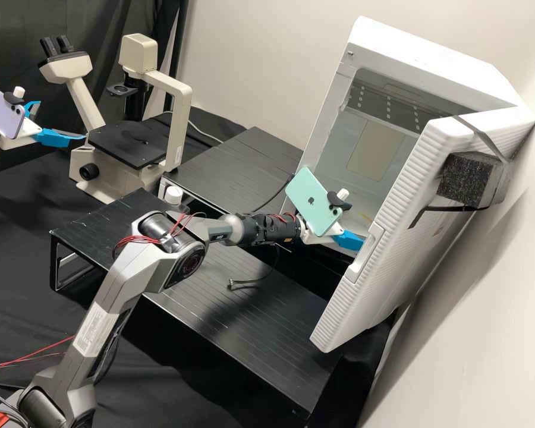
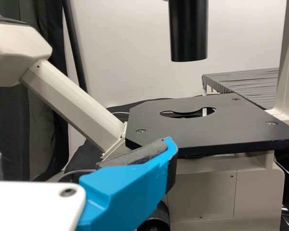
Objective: Return the petri dish to the incubator.
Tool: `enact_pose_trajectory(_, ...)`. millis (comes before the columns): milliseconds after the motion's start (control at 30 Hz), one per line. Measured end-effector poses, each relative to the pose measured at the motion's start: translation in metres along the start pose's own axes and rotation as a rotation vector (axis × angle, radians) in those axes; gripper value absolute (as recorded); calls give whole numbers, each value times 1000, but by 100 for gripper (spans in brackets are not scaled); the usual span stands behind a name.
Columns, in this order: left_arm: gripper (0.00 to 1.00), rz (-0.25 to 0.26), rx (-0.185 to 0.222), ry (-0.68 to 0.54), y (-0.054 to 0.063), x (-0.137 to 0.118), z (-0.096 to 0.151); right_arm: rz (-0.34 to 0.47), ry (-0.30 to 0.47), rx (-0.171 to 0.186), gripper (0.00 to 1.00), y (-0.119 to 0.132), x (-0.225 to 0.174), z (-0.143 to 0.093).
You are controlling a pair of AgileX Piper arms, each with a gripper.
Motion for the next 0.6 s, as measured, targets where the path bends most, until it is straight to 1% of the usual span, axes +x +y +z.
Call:
enact_pose_trajectory(33,100,0,0,0,0,0,0,3,-5,6,0,-1,3,0)
enact_pose_trajectory(167,100,0,0,0,0,0,0,14,-9,7,0,-4,11,-3)
enact_pose_trajectory(267,100,0,0,0,0,0,0,18,-11,15,0,-6,17,-4)
enact_pose_trajectory(367,100,0,0,0,0,0,0,-2,-12,24,0,-7,17,-4)
enact_pose_trajectory(600,100,0,0,0,0,0,0,-19,-25,41,0,-8,17,-3)
